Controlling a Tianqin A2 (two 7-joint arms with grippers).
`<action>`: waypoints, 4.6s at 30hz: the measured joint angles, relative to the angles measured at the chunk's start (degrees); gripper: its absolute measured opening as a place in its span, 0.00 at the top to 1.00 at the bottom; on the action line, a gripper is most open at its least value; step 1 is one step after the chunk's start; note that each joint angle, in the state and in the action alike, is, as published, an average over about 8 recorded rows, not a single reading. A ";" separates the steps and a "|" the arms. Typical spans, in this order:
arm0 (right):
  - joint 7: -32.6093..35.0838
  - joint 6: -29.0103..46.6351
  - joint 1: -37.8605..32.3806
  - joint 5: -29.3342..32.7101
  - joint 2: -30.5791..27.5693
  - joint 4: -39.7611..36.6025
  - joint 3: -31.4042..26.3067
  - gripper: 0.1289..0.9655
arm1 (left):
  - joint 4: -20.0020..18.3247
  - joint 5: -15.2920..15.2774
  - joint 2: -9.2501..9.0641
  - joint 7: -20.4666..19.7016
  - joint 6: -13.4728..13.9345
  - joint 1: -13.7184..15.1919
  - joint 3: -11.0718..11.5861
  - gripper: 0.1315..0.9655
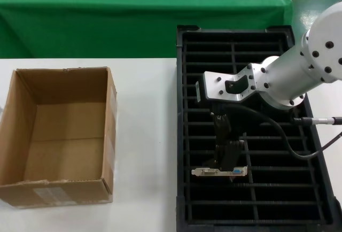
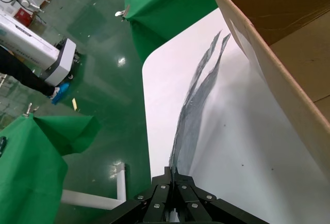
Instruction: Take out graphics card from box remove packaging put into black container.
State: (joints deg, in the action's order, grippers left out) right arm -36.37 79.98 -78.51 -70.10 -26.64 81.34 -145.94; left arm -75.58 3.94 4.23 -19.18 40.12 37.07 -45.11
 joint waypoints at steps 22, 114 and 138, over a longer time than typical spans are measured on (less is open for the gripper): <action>0.00 0.00 0.00 0.00 0.00 0.00 0.00 0.00 | -8.20 4.58 -0.95 0.20 8.25 -1.41 -0.82 0.76; 30.10 -66.19 65.00 -27.33 7.82 8.56 44.93 0.00 | -17.89 87.86 10.81 17.49 -32.20 -32.49 -39.86 0.00; 35.15 -77.30 75.88 -31.93 9.13 9.99 52.45 0.00 | -16.44 96.99 12.54 18.86 -38.58 -36.18 -45.25 0.00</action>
State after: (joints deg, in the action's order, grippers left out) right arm -1.22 2.69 -2.64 -102.02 -17.51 91.33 -93.49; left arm -92.02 100.92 16.77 -0.33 1.54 0.89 -90.37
